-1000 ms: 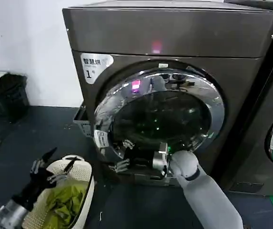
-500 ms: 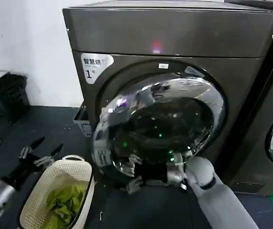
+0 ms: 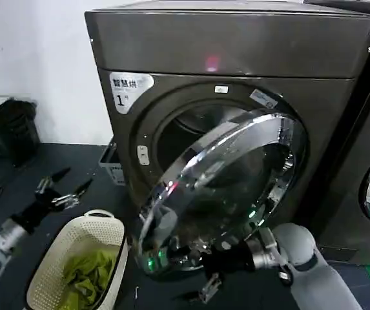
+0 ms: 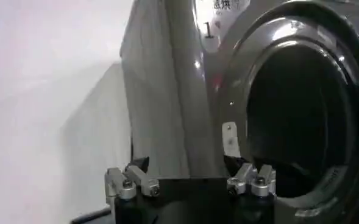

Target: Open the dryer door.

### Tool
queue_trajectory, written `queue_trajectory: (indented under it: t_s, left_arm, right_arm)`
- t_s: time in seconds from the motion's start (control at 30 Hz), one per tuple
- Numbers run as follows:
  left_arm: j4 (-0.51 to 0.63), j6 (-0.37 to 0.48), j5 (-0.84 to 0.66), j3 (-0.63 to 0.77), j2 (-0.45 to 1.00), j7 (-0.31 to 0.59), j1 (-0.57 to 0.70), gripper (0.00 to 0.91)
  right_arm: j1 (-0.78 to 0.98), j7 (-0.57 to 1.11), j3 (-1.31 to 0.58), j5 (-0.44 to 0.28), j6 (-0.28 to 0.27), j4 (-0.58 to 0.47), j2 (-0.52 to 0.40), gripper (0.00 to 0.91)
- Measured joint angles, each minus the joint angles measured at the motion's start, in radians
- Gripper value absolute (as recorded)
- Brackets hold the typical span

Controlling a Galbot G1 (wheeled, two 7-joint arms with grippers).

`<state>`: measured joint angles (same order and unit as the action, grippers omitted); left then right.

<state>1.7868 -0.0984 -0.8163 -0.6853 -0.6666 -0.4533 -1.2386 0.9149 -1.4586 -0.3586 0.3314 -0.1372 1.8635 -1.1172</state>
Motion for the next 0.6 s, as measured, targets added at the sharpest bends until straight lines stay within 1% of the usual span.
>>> queue_trajectory:
  t_s: [0.13,0.3,0.4,0.5,0.6]
  left_arm:
    - [-0.027,-0.001,0.005,0.142,0.012,-0.015,0.098,0.907]
    - [-0.046,0.007,-0.017,0.342,0.003,-0.038,0.254,0.907]
    - [-0.069,0.008,-0.023,0.475,-0.014,-0.041,0.369,0.907]
    - [-0.087,0.011,-0.051,0.615,-0.033,-0.045,0.486,0.907]
    - [-0.098,0.018,-0.083,0.731,-0.051,-0.060,0.584,0.907]
  right_arm:
    - [0.080,-0.002,-0.155,0.000,0.017,0.045,0.004,0.907]
    - [0.200,-0.002,-0.402,0.010,0.026,0.097,-0.031,0.907]
    - [0.264,-0.001,-0.545,0.012,0.027,0.125,-0.057,0.907]
    - [0.322,0.035,-0.684,0.014,0.040,0.155,-0.084,0.907]
    - [0.376,0.112,-0.820,0.017,0.049,0.171,-0.106,0.907]
